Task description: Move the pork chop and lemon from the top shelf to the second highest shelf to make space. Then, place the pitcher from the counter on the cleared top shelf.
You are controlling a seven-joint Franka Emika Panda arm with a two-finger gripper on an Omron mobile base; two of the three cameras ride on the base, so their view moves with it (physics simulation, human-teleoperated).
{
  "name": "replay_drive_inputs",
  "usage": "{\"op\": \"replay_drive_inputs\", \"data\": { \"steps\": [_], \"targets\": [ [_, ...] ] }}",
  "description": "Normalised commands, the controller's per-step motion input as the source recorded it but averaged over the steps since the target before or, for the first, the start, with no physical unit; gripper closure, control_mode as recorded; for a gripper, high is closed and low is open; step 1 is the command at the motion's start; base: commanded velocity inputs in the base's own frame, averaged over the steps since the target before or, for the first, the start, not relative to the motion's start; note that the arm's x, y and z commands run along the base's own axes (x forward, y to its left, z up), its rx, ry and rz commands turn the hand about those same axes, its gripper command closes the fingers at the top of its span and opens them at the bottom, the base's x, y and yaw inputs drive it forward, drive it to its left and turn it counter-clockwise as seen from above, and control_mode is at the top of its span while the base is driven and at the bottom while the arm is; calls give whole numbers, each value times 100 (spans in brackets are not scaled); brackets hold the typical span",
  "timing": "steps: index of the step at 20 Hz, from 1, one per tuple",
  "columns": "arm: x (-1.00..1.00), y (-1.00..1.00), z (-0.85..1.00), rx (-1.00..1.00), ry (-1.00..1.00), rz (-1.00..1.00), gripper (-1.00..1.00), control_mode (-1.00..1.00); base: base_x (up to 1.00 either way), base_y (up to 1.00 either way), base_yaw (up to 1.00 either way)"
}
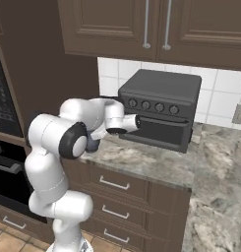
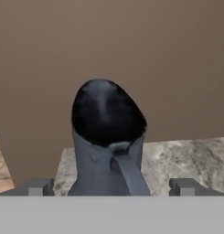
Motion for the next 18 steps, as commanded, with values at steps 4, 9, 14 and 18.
{"op": "replay_drive_inputs", "data": {
  "steps": [4,9,14,18],
  "targets": [
    [4,10,-3,0,0,0,100,-100,0,0,0],
    [-1,0,0,0,0,0,100,-100,0,0,0],
    [-29,0,23,0,0,0,100,-100,0,0,0],
    [-71,3,79,1,0,-10,100,-100,0,0,0]
  ]
}}
